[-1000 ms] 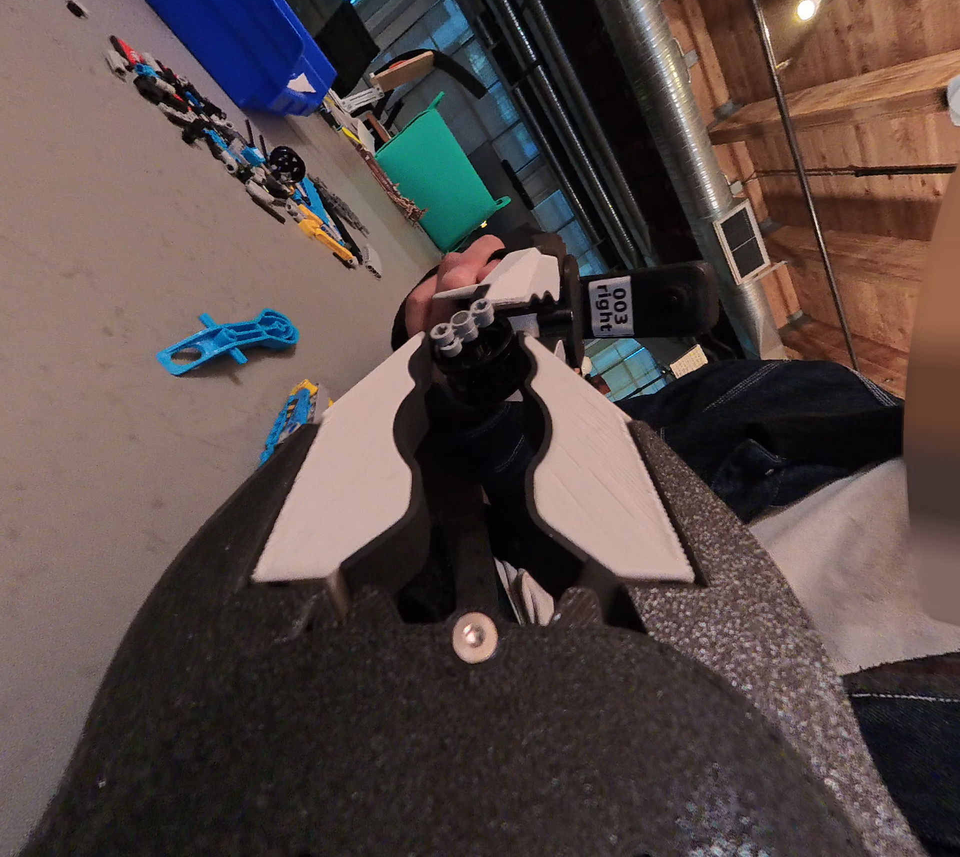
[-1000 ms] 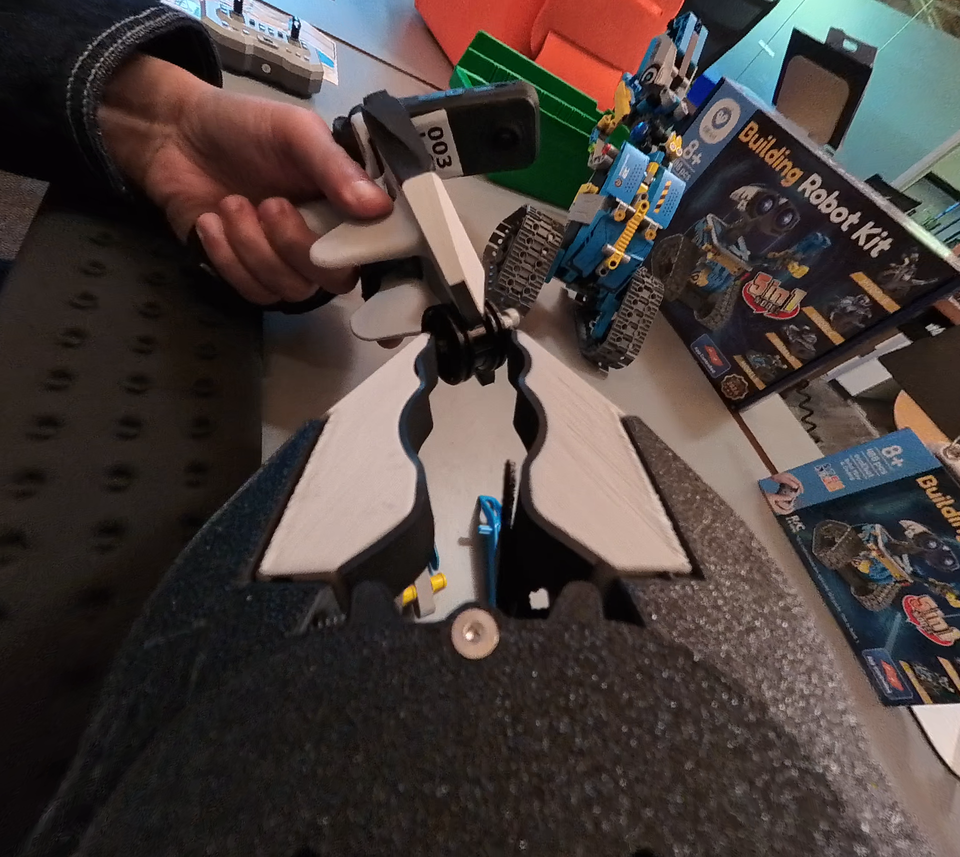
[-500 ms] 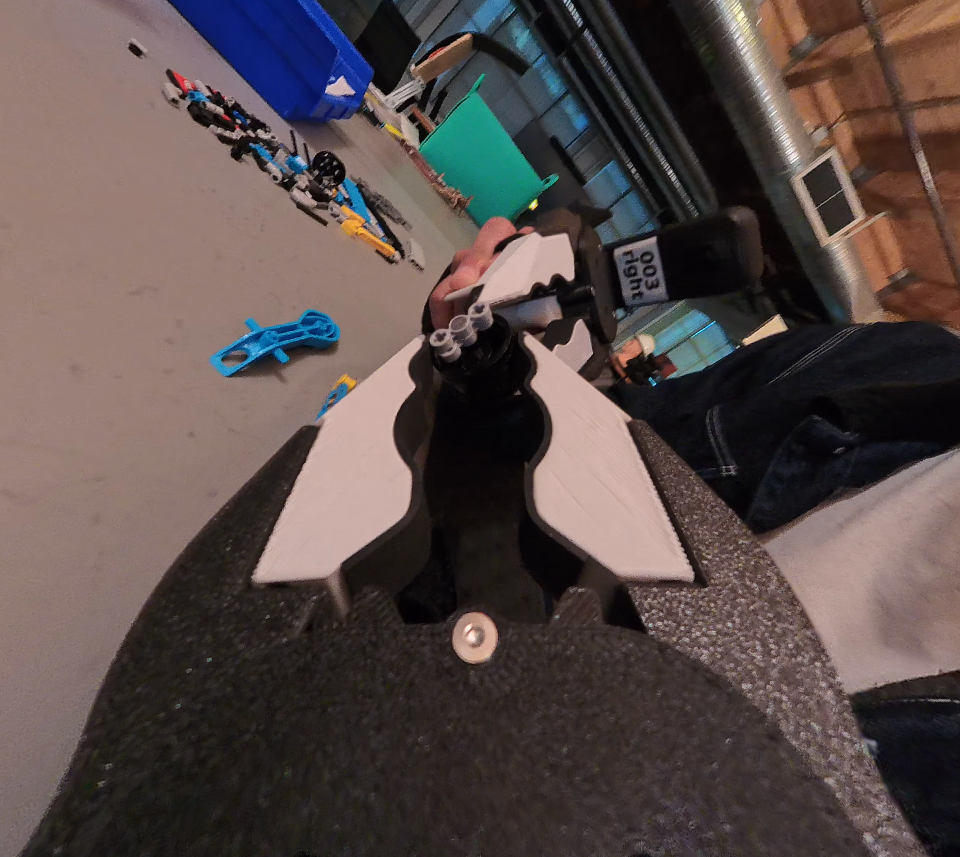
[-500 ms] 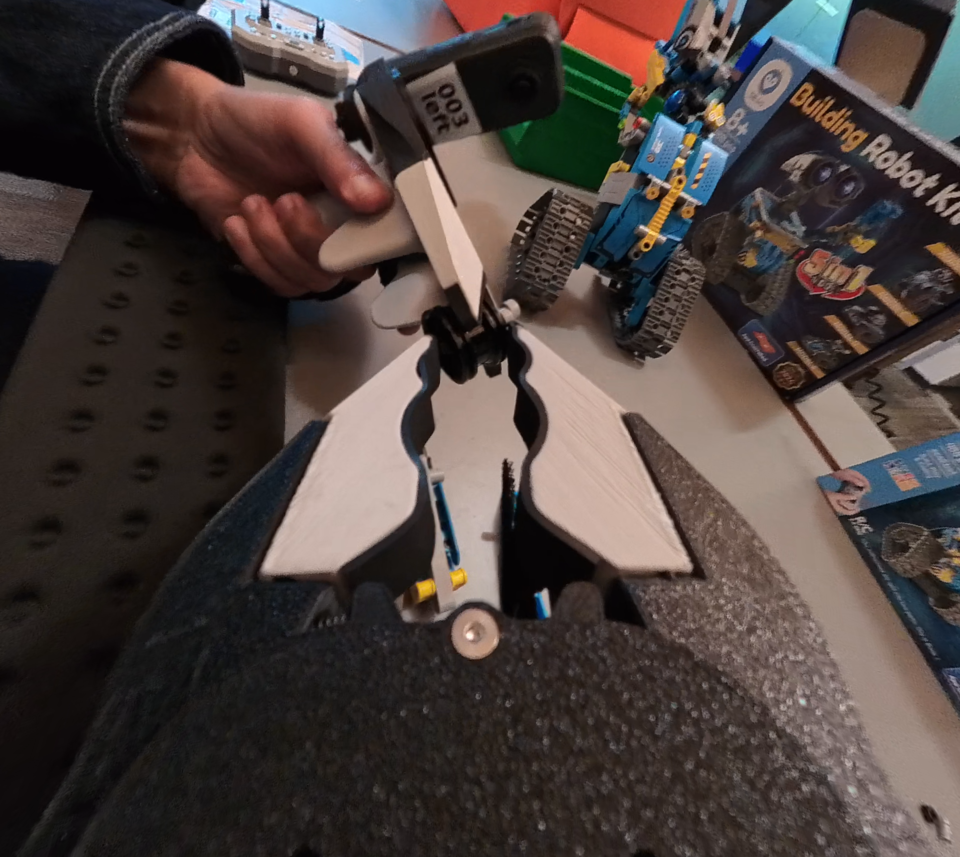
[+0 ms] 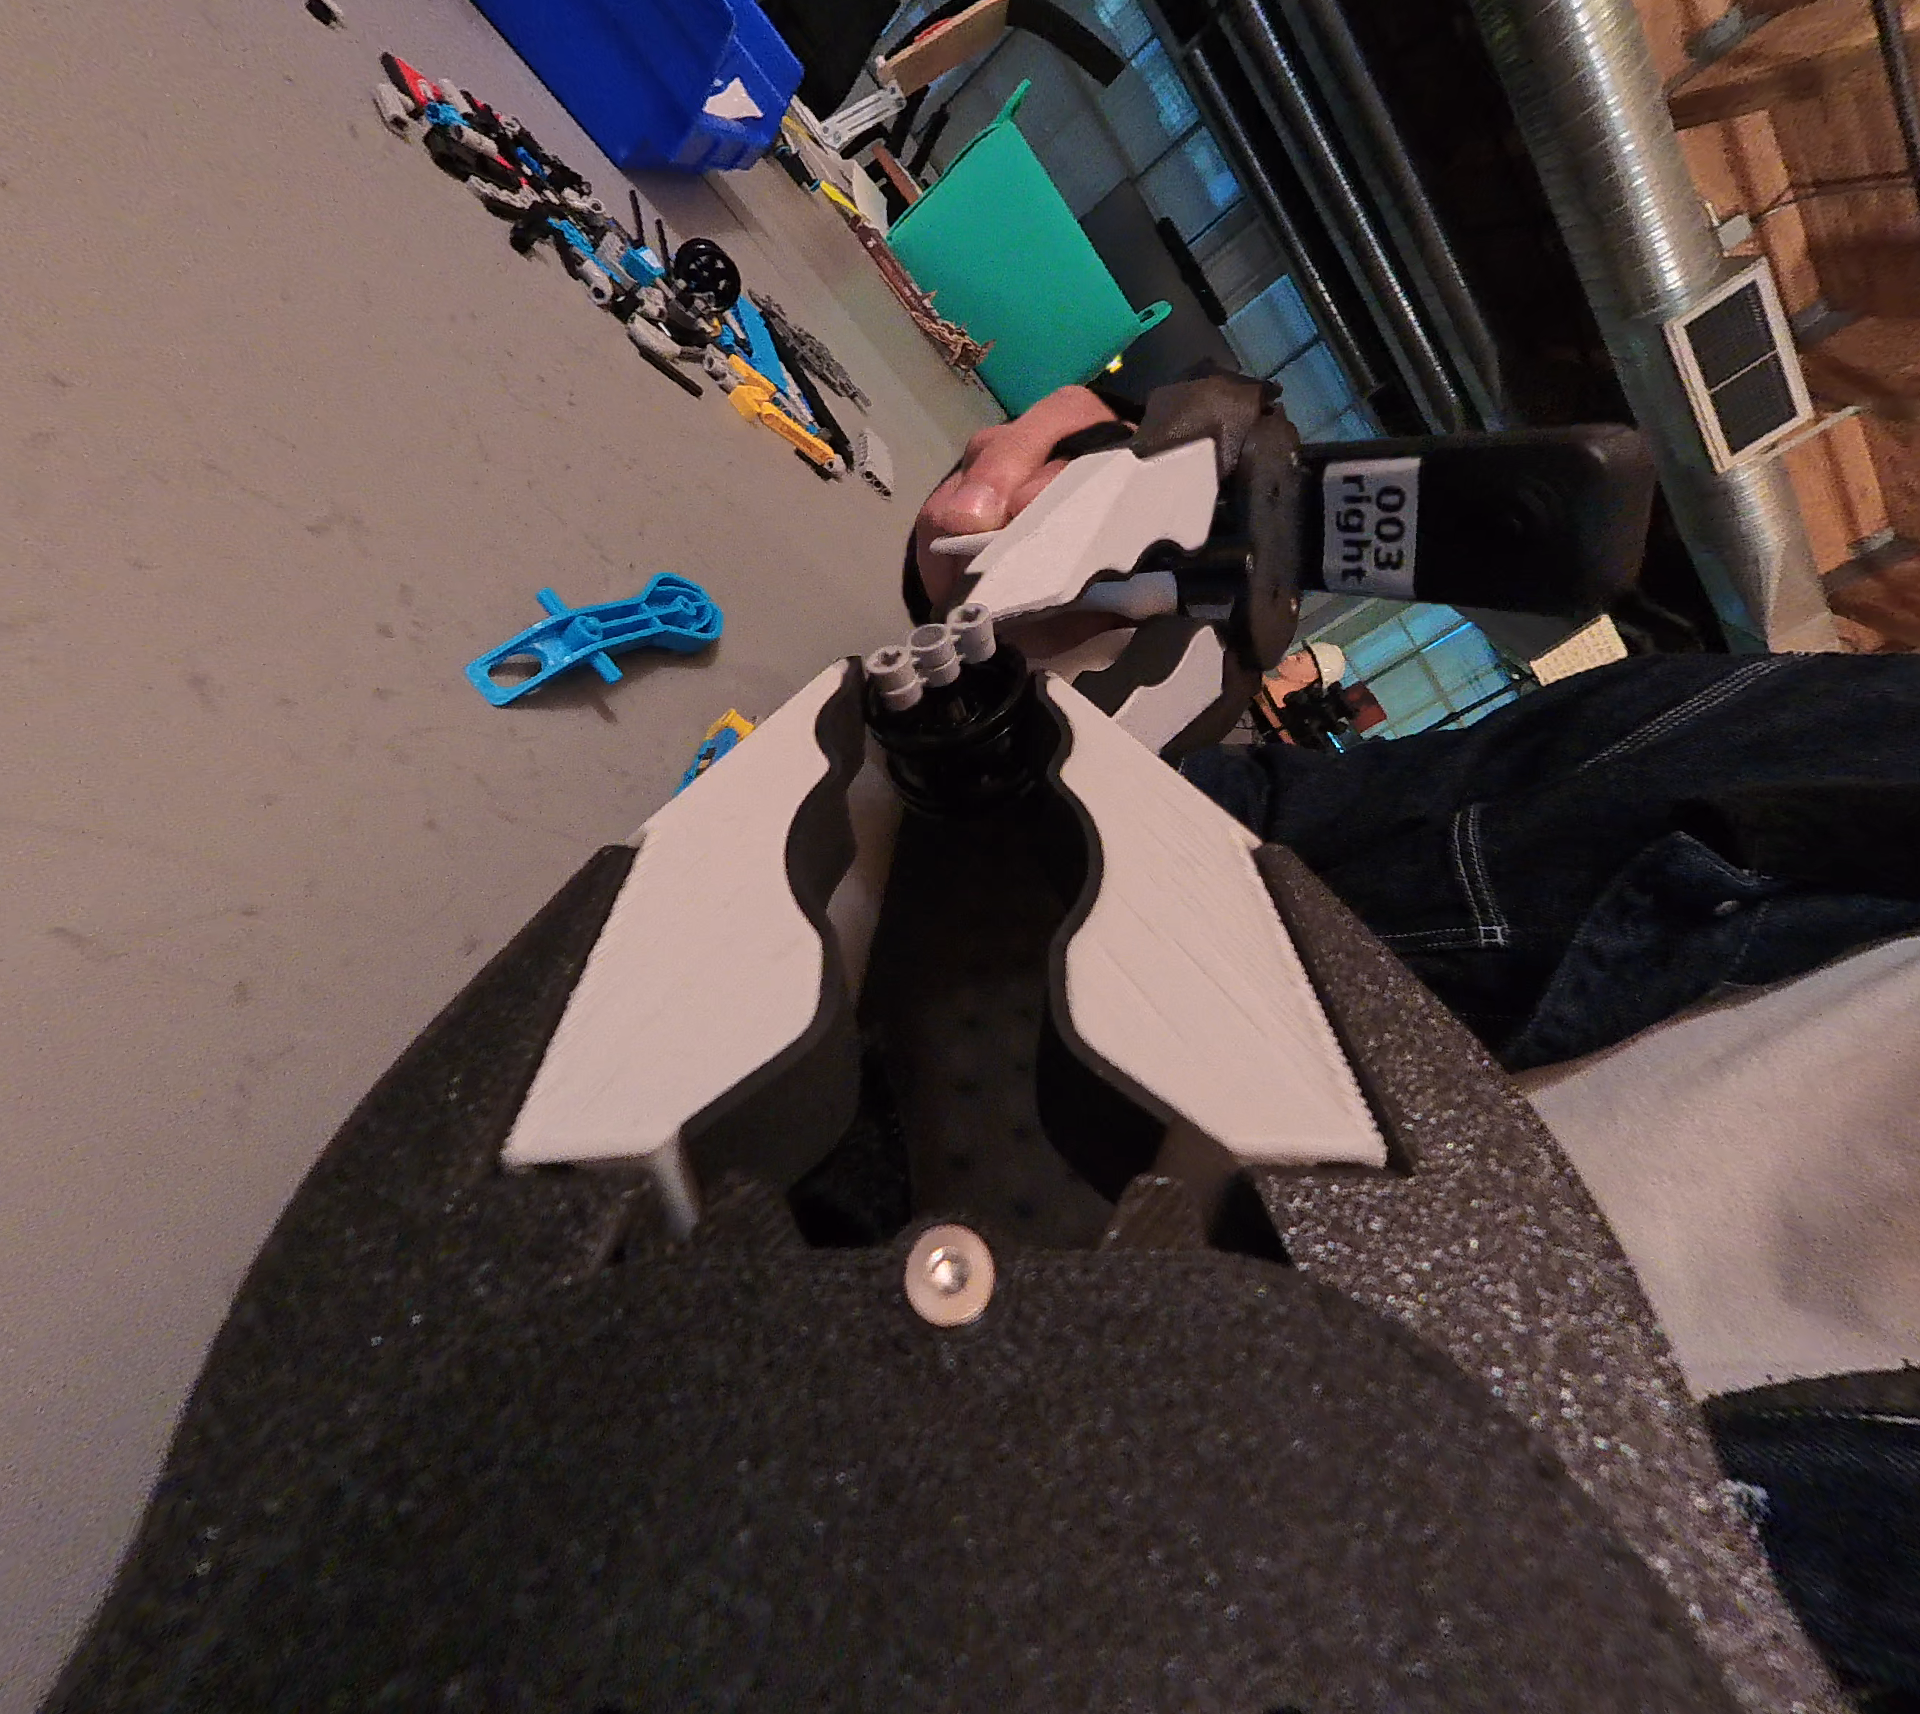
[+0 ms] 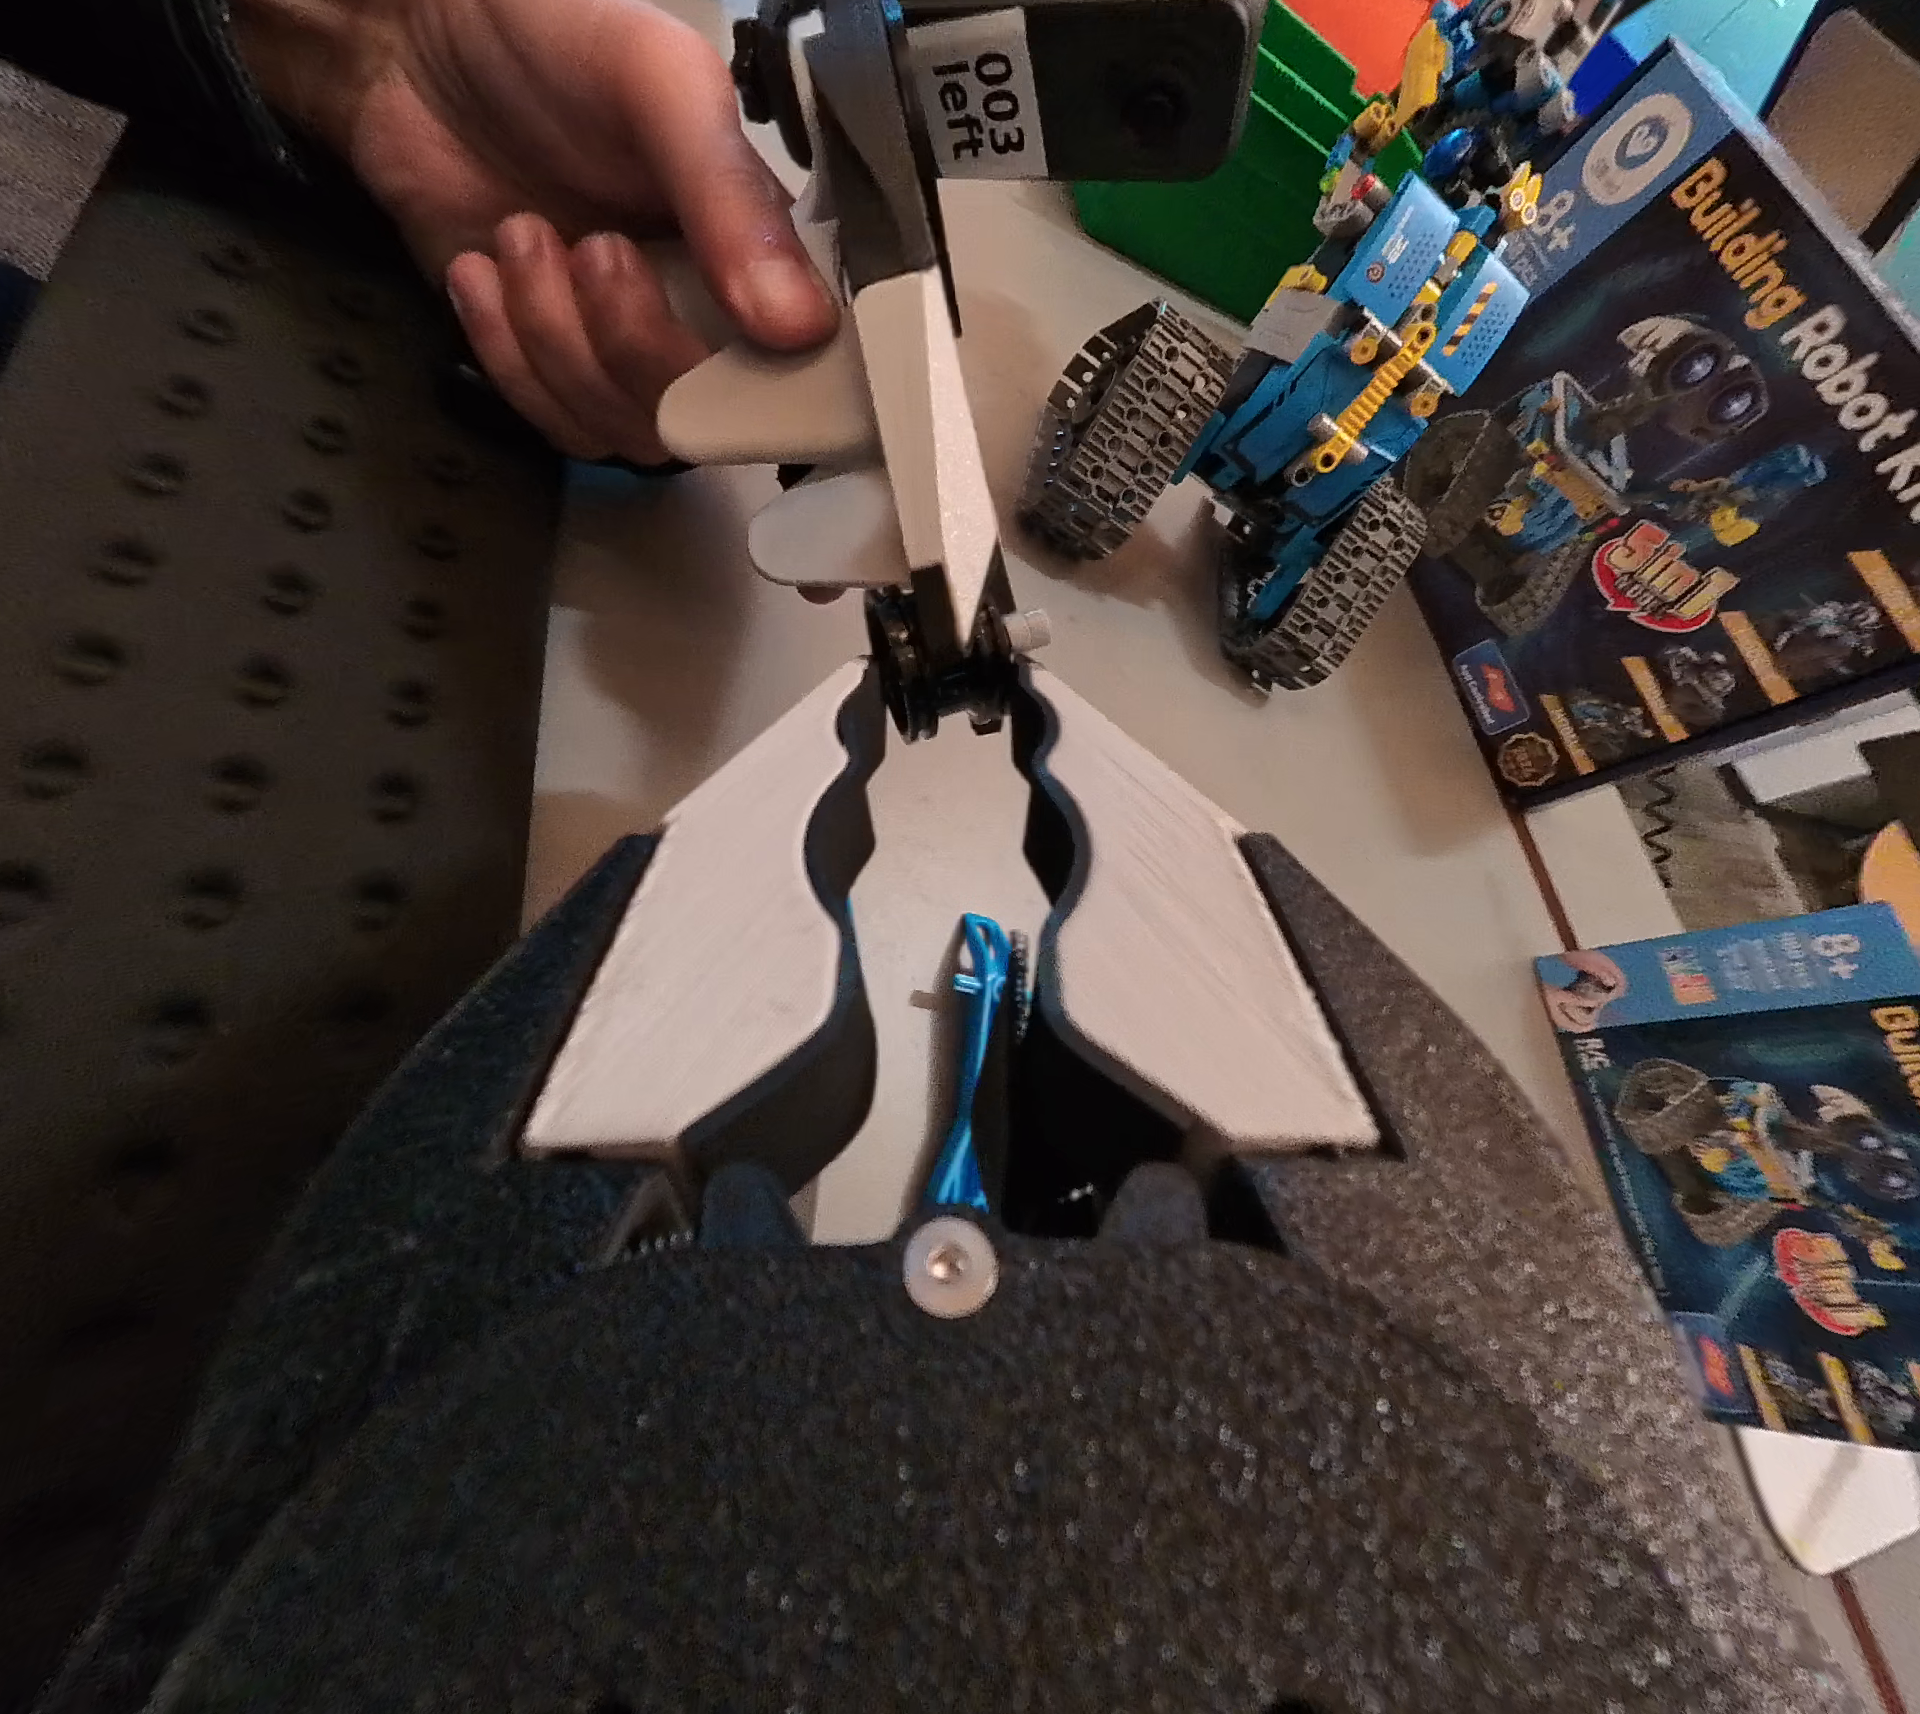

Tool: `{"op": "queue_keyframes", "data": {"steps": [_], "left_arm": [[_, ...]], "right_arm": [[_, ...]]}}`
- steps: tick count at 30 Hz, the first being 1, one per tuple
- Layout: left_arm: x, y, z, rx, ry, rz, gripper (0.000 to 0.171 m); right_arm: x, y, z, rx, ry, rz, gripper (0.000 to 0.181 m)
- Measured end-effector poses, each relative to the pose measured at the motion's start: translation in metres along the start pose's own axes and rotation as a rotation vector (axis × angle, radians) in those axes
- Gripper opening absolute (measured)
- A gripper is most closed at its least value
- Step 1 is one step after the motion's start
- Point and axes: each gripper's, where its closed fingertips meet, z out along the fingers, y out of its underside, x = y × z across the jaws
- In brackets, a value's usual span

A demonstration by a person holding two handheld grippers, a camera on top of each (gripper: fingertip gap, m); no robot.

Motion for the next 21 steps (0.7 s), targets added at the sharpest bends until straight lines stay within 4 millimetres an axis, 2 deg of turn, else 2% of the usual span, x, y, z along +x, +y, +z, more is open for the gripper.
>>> {"op": "queue_keyframes", "data": {"steps": [5, 14, 18, 20, 21], "left_arm": [[0.004, -0.002, -0.001, 0.016, 0.032, -0.012, 0.030], [0.004, -0.007, -0.004, 0.058, 0.035, -0.022, 0.029], [0.003, -0.010, -0.006, 0.064, -0.065, 0.113, 0.029], [-0.004, -0.020, -0.012, 0.113, -0.214, 0.284, 0.029], [-0.008, -0.027, -0.018, 0.132, -0.325, 0.422, 0.030]], "right_arm": [[0.002, -0.004, -0.001, -0.006, 0.061, -0.037, 0.019], [0.005, -0.007, 0.002, -0.002, 0.091, 0.034, 0.017], [0.004, -0.005, 0.001, 0.100, -0.037, 0.266, 0.022], [0.007, 0.008, -0.003, 0.102, -0.132, 0.446, 0.017], [0.012, 0.014, -0.005, 0.114, -0.166, 0.560, 0.021]]}}
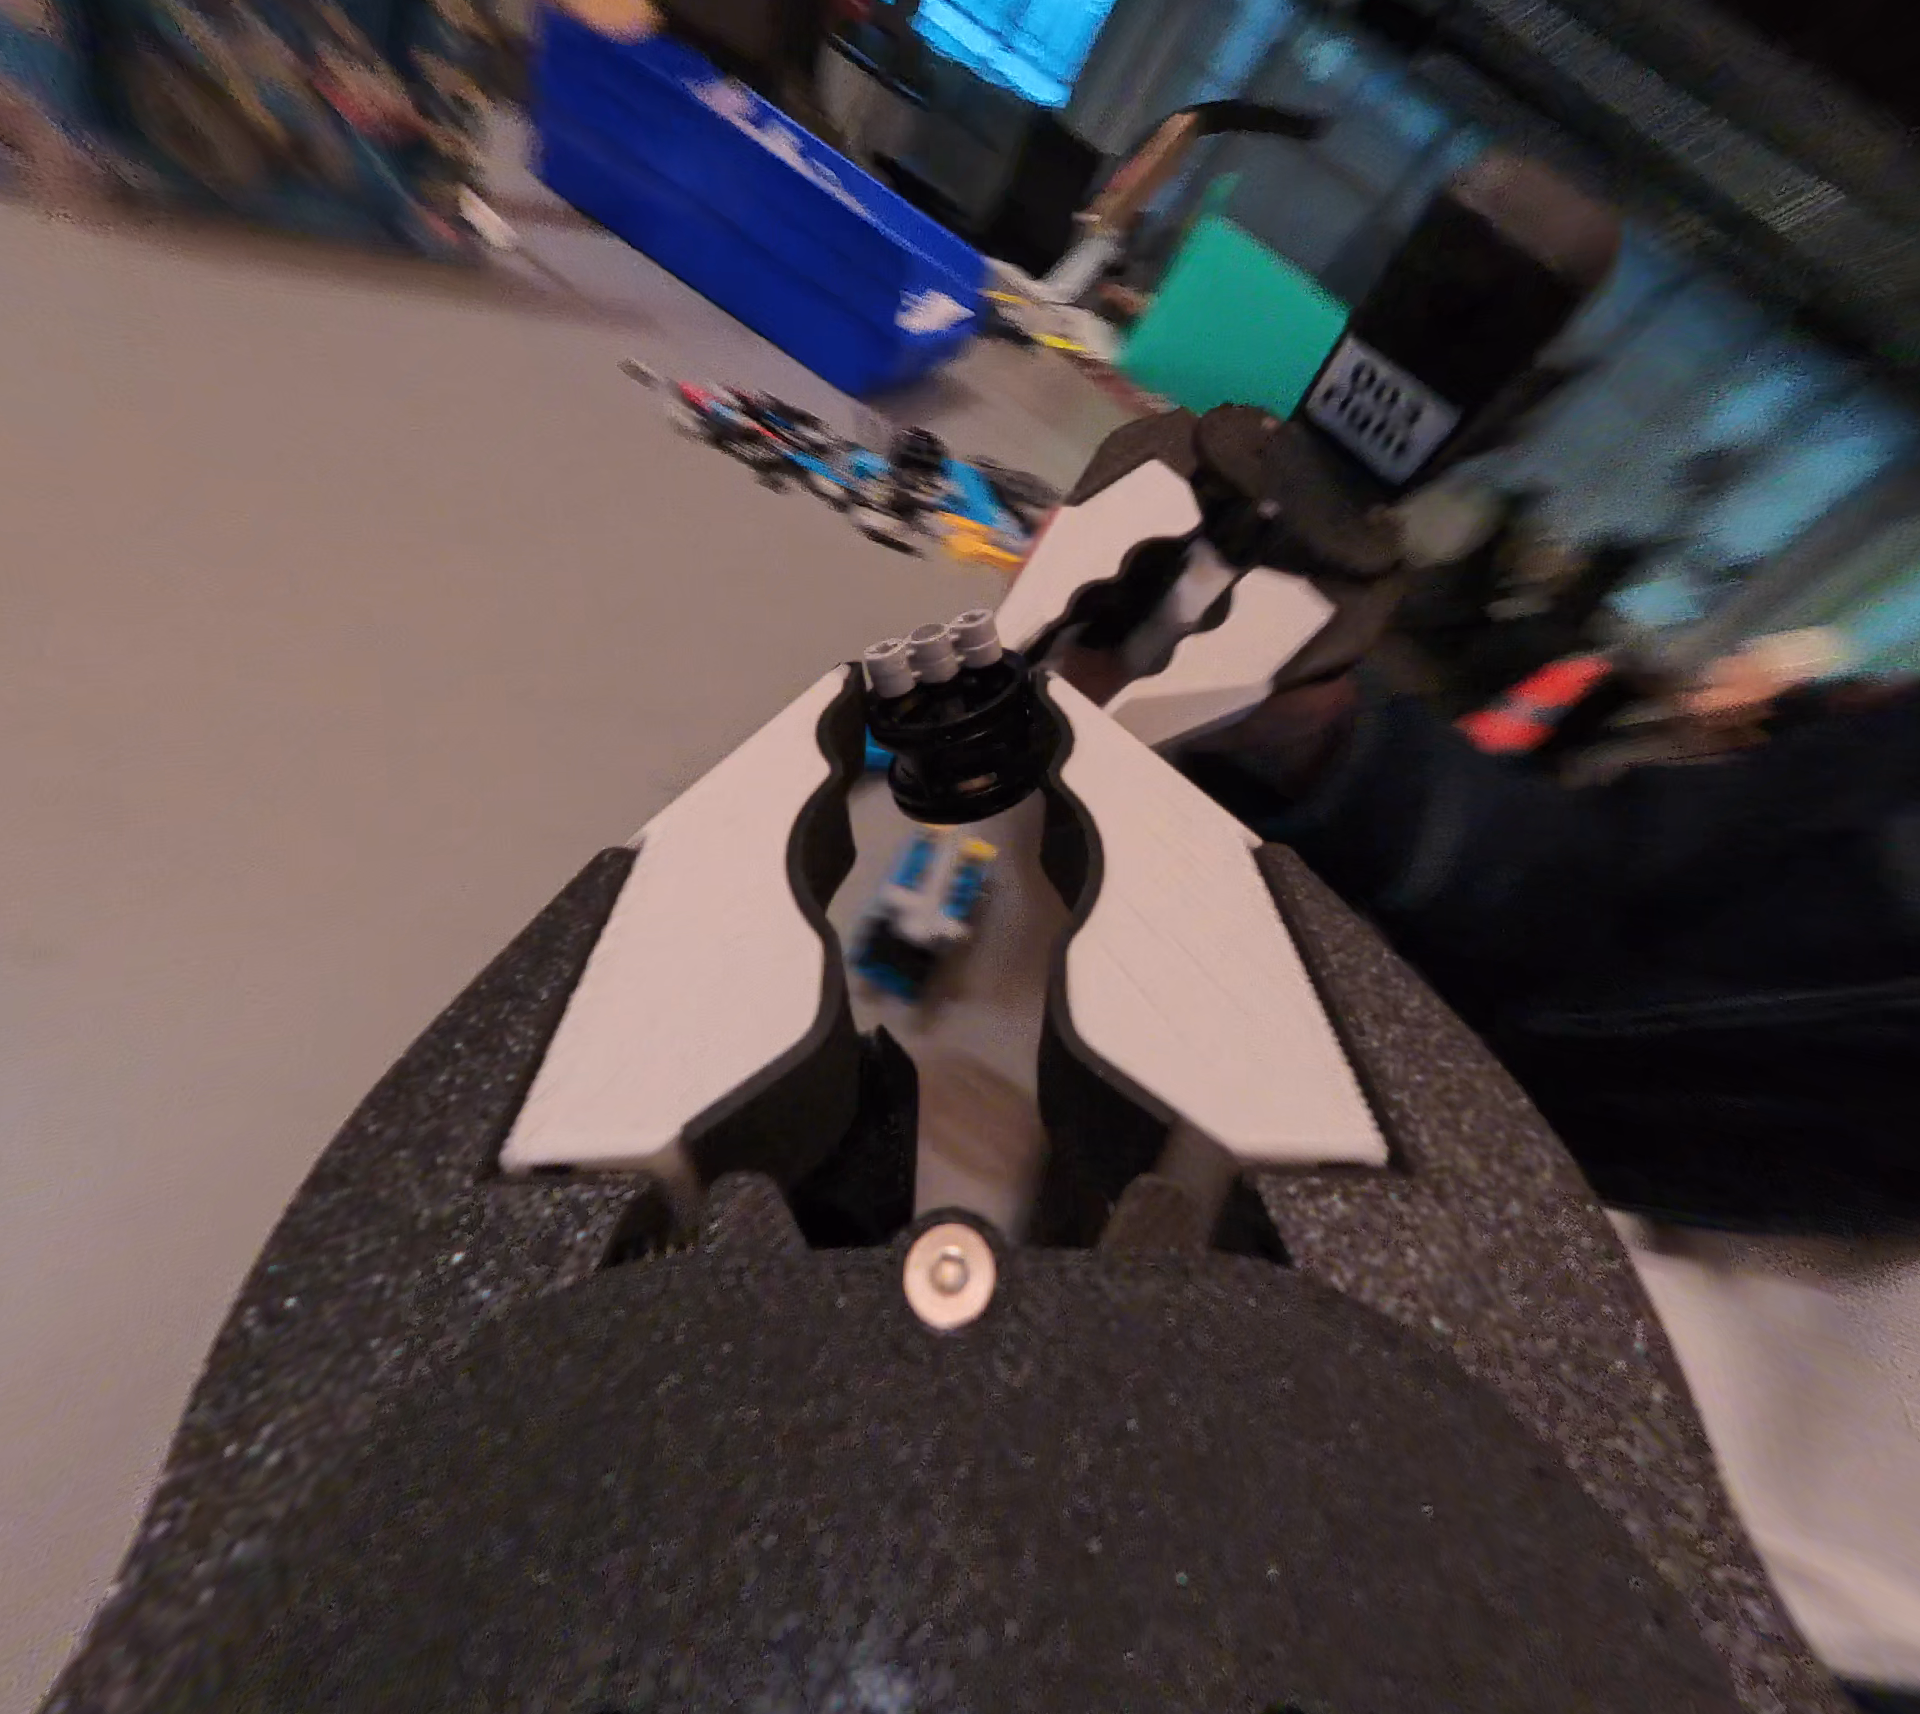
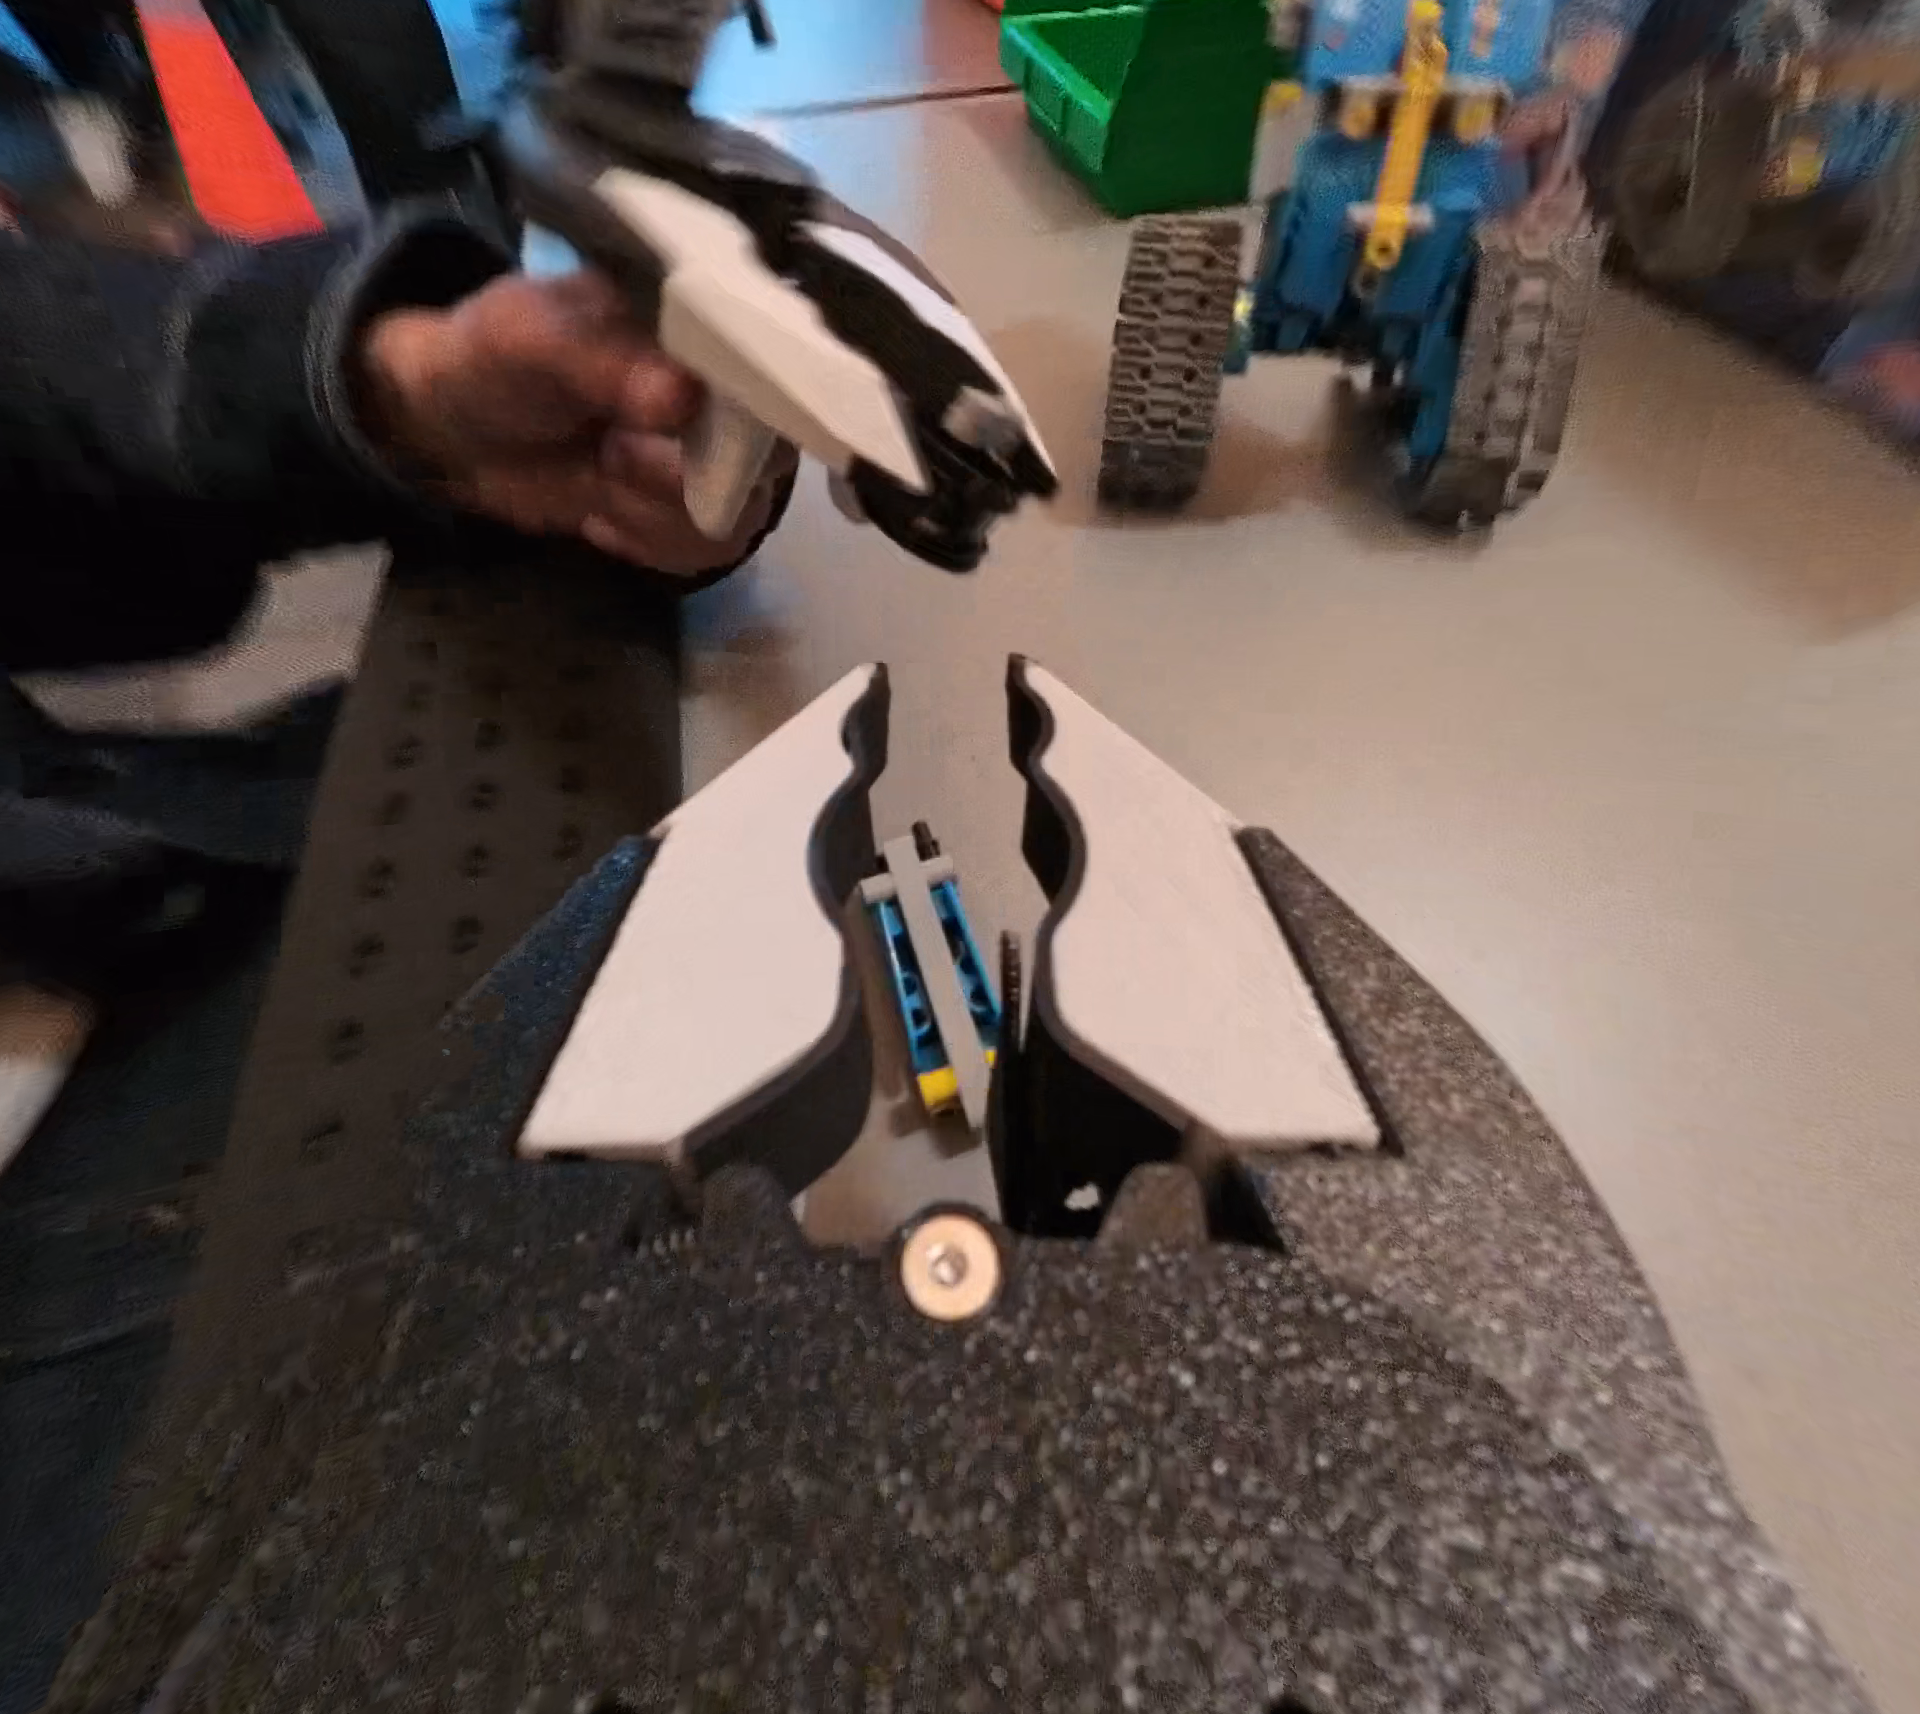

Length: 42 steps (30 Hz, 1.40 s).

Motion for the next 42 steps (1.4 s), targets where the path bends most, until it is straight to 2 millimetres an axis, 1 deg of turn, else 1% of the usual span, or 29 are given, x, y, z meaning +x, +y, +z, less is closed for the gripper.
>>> {"op": "queue_keyframes", "data": {"steps": [1, 2, 3, 4, 5, 7, 10, 14, 16, 18, 19, 22, 23, 25, 28, 32, 35, 37, 40, 42], "left_arm": [[-0.011, 0.000, -0.002, -0.014, -0.131, 0.157, 0.030], [-0.021, 0.003, -0.003, -0.056, -0.251, 0.295, 0.030], [-0.023, 0.009, -0.001, -0.102, -0.319, 0.398, 0.030], [-0.023, 0.014, 0.002, -0.146, -0.357, 0.489, 0.030], [-0.024, 0.020, 0.006, -0.191, -0.400, 0.577, 0.031], [-0.024, 0.027, 0.010, -0.250, -0.452, 0.712, 0.031], [-0.019, 0.029, 0.013, -0.270, -0.502, 0.868, 0.031], [-0.014, 0.031, 0.016, -0.292, -0.554, 1.023, 0.031], [-0.014, 0.033, 0.016, -0.308, -0.551, 1.032, 0.031], [-0.014, 0.033, 0.016, -0.307, -0.557, 1.046, 0.031], [-0.015, 0.034, 0.016, -0.303, -0.552, 1.035, 0.031], [-0.016, 0.044, 0.016, -0.333, -0.480, 0.945, 0.031], [-0.014, 0.044, 0.017, -0.332, -0.471, 0.943, 0.031], [-0.013, 0.044, 0.017, -0.328, -0.471, 0.967, 0.031], [-0.010, 0.046, 0.017, -0.322, -0.430, 0.930, 0.032], [-0.007, 0.044, 0.016, -0.306, -0.423, 0.924, 0.031], [-0.007, 0.044, 0.016, -0.307, -0.417, 0.914, 0.031], [-0.006, 0.044, 0.016, -0.298, -0.405, 0.893, 0.031], [-0.006, 0.043, 0.016, -0.294, -0.408, 0.889, 0.031], [-0.009, 0.047, 0.017, -0.328, -0.430, 0.922, 0.031]], "right_arm": [[0.008, 0.000, -0.003, 0.025, -0.014, 0.125, 0.026], [0.010, -0.003, -0.004, 0.054, -0.052, 0.226, 0.032], [0.010, -0.006, -0.003, 0.081, -0.076, 0.277, 0.033], [0.015, -0.009, -0.002, 0.099, -0.044, 0.294, 0.030], [0.018, -0.011, 0.000, 0.105, -0.016, 0.292, 0.024], [0.014, -0.011, 0.006, 0.093, -0.012, 0.294, 0.021], [0.011, 0.003, 0.017, 0.010, 0.015, 0.278, 0.023], [0.009, 0.005, 0.022, -0.019, 0.052, 0.224, 0.018], [0.010, 0.010, 0.023, -0.043, 0.060, 0.215, 0.016], [0.009, 0.009, 0.022, -0.047, 0.052, 0.207, 0.014], [0.007, 0.009, 0.020, -0.057, 0.048, 0.177, 0.005], [0.003, 0.018, 0.020, -0.087, 0.017, 0.195, 0.005], [0.003, 0.017, 0.019, -0.072, 0.002, 0.221, 0.005], [0.002, 0.017, 0.017, -0.066, -0.033, 0.261, 0.004], [0.000, 0.017, 0.014, -0.053, -0.056, 0.286, 0.004], [0.000, 0.013, 0.012, -0.021, -0.093, 0.336, 0.004], [0.000, 0.014, 0.012, -0.021, -0.108, 0.361, 0.004], [0.000, 0.012, 0.011, -0.013, -0.101, 0.344, 0.004], [0.000, 0.011, 0.010, 0.000, -0.126, 0.388, 0.003], [0.000, 0.019, 0.014, -0.060, -0.098, 0.330, 0.004]]}}
